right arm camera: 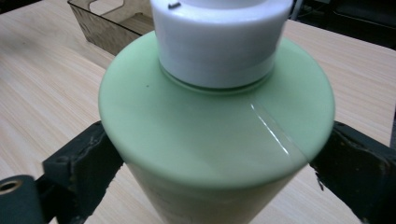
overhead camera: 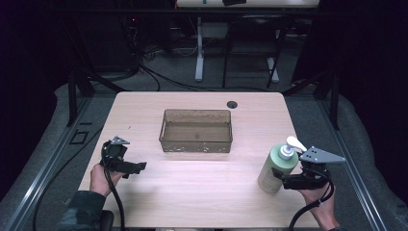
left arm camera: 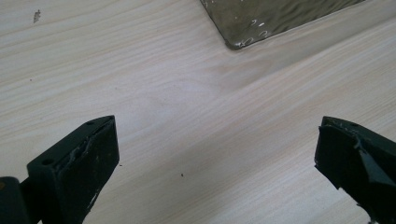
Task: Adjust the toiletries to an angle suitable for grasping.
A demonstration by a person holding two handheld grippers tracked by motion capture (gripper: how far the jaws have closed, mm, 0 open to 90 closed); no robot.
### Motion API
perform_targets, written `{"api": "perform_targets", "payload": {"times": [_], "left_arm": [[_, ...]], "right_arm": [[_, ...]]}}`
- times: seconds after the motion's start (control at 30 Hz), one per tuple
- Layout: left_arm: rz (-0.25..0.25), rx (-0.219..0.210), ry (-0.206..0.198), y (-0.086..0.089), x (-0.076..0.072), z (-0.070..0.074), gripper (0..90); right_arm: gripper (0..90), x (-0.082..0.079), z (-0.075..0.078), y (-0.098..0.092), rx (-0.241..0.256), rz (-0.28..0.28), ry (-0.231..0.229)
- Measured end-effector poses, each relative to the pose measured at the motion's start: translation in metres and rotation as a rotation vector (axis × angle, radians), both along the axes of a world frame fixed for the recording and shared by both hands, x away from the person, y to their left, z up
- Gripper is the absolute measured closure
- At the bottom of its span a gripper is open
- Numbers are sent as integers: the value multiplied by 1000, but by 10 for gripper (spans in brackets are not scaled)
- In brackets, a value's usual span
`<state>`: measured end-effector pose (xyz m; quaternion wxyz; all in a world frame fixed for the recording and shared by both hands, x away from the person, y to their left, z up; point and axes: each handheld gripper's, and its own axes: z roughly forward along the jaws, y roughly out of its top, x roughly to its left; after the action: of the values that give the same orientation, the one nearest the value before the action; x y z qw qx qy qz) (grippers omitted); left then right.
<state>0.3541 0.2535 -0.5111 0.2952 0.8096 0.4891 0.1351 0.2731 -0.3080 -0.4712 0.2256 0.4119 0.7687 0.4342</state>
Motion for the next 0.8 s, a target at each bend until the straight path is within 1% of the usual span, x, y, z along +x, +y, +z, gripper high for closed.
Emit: {"api": "perform_targets", "payload": {"times": [0.07,0.4,0.57,0.8], "left_arm": [[-2,-1,5,0,0,0,0],[-2,6,-2,-1,0,1,0],[-10,10,-5,-1,0,2,0],[-15,9,-10,-2,-1,2,0]], "right_arm": [[110,0,0,0,4,8,-2],[118,2,-2,8,0,14,-25],[119,6,-2,13,1,18,-26],[119,17,-3,30,8,43,-30]]}}
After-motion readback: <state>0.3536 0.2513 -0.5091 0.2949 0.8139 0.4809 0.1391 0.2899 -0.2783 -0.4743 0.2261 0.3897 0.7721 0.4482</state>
